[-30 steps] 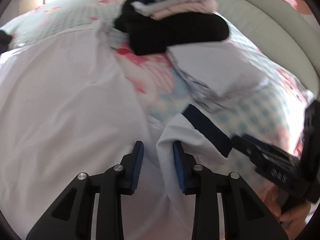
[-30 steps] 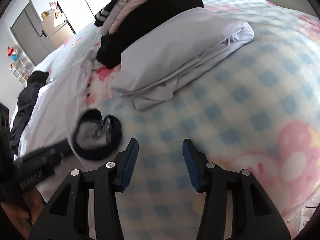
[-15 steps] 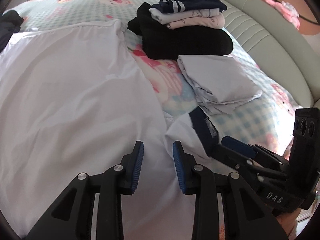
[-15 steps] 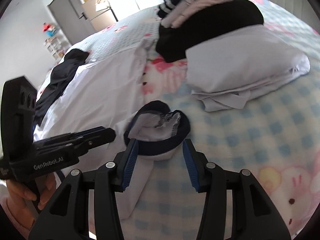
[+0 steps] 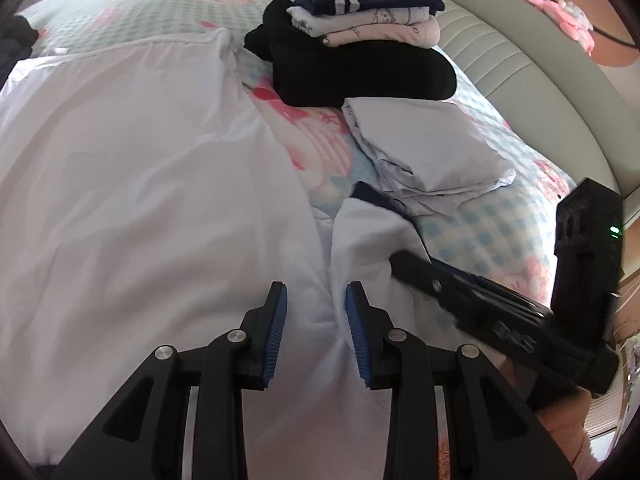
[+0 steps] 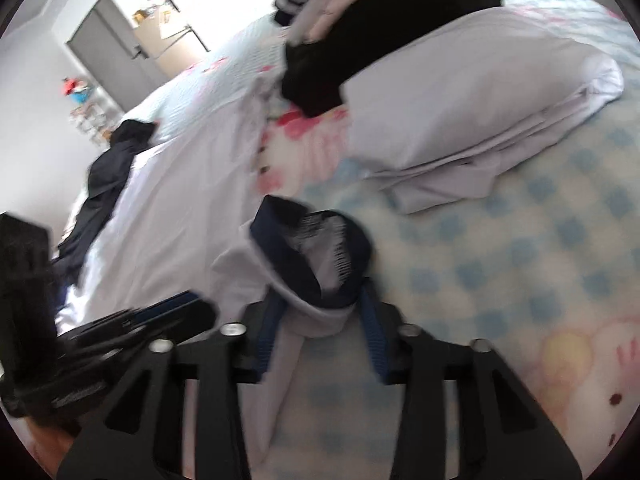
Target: Fold clothes
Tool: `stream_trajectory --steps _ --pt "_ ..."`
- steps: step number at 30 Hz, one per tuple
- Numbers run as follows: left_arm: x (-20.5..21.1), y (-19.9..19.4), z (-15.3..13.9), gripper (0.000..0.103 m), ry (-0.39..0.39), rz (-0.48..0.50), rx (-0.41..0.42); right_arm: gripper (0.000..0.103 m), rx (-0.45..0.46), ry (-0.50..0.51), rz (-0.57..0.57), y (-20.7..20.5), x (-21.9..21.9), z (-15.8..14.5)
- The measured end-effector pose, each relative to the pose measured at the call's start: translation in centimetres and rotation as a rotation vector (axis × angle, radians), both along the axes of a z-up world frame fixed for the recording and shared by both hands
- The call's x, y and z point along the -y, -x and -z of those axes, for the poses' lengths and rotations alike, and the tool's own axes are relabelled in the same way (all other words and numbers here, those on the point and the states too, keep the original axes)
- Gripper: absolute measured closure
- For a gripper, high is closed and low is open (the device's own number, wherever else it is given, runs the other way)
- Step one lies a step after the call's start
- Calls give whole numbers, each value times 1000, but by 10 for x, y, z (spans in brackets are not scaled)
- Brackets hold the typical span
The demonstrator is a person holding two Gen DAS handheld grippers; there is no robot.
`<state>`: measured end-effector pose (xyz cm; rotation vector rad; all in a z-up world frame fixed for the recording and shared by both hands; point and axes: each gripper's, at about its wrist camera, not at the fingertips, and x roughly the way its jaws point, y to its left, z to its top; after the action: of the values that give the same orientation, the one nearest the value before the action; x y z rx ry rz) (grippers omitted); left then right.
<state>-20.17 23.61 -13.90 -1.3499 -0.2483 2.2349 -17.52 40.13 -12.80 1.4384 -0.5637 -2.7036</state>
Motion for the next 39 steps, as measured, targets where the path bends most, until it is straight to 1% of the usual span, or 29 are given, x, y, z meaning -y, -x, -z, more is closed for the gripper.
stream_trajectory --steps 2,4,6,7,10,12,14,17,18,19,20,23,26,27,31,33,34,35,36,37,38,39 --pt "-1 -1 -1 70 -2 1 -4 78 8 -61 79 -1 -9 0" --pt "-2 -2 -1 70 -5 2 -9 75 3 -86 130 -6 -20 -3" --pt "-3 -2 -1 70 -5 9 -9 72 -20 -61 149 -13 -29 -9" --pt "-5 -2 0 70 3 22 -8 72 -26 -63 151 -16 -30 -11" --pt "-11 -4 2 69 29 66 -8 70 -50 -116 147 -23 -28 -18" --pt "-19 -8 4 66 48 111 -13 68 -46 -129 157 -25 -32 -19" --pt "-29 -11 10 61 86 154 2 68 -42 -141 167 -27 -35 -20" --pt "-42 -15 19 59 181 225 14 68 -60 -171 213 -33 -43 -26" --pt "-43 -17 19 58 193 240 6 64 -65 -133 204 -35 -47 -26" --pt "-44 -20 17 58 199 254 -4 63 -70 -94 195 -37 -51 -27" --pt "-43 -22 15 58 191 260 -13 62 -75 -56 186 -39 -55 -27" --pt "-37 -25 6 58 127 238 -44 62 -87 60 155 -44 -66 -28" --pt "-30 -24 1 58 64 192 -64 62 -41 181 17 -40 -44 -17" --pt "-29 -24 2 58 55 188 -59 61 -27 198 16 -38 -43 -13" --pt "-38 -23 11 58 75 193 -30 59 18 248 34 -27 -45 1" --pt "-40 -25 13 57 78 191 -23 59 17 308 20 -18 -47 5" --pt "-40 -25 13 55 75 191 -20 60 15 336 16 -10 -45 9" --pt "-40 -25 13 55 74 190 -16 64 21 353 20 -6 -45 12" --pt "-39 -25 13 54 74 189 -13 69 31 343 29 -2 -43 16" --pt "-39 -25 12 54 71 185 -10 82 36 305 31 0 -40 15" --pt "-38 -25 11 54 65 181 -7 94 23 253 17 -1 -35 11" --pt "-37 -26 10 54 61 177 -6 97 7 192 4 -3 -29 6"
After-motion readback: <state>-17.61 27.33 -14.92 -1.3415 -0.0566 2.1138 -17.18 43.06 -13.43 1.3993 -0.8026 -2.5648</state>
